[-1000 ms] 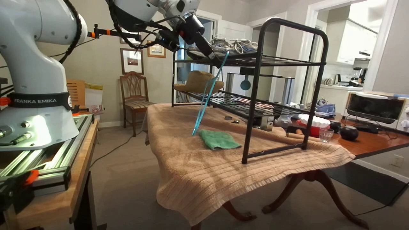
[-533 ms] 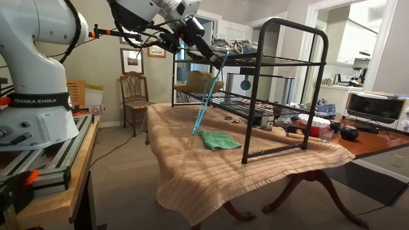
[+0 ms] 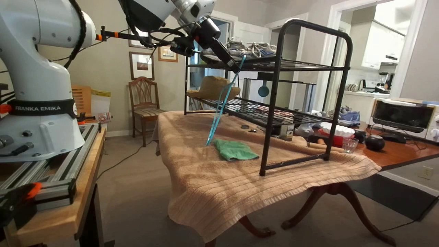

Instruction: Remove the blue hanger from the rail.

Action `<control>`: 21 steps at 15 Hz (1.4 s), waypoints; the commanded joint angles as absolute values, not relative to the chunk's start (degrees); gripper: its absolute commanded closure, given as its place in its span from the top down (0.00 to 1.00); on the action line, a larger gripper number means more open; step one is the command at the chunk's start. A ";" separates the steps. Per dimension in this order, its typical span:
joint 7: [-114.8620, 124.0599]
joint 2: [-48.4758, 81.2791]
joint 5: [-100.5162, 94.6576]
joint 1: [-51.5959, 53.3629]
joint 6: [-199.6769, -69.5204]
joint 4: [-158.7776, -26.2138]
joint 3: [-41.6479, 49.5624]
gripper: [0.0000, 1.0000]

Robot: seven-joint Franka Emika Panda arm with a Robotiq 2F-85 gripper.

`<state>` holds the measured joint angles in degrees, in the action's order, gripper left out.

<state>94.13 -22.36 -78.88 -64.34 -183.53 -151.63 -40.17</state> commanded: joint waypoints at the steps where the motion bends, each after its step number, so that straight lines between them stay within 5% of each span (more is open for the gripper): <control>1: 98.91 -23.68 -82.41 -67.47 -186.19 -151.27 -42.66 0.60; 8: 101.10 -24.30 -83.92 -69.21 -186.92 -151.04 -43.84 0.54; 10: 101.44 -24.39 -84.20 -69.47 -187.15 -150.98 -44.00 0.30; 11: 101.50 -24.47 -84.32 -69.57 -187.22 -150.98 -44.10 0.30; 15: 101.63 -24.62 -84.37 -70.12 -187.06 -150.87 -44.50 0.01; 21: 102.64 -25.77 -84.05 -70.84 -187.96 -150.96 -44.35 0.02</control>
<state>98.99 -23.21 -81.70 -68.73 -185.59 -150.87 -42.94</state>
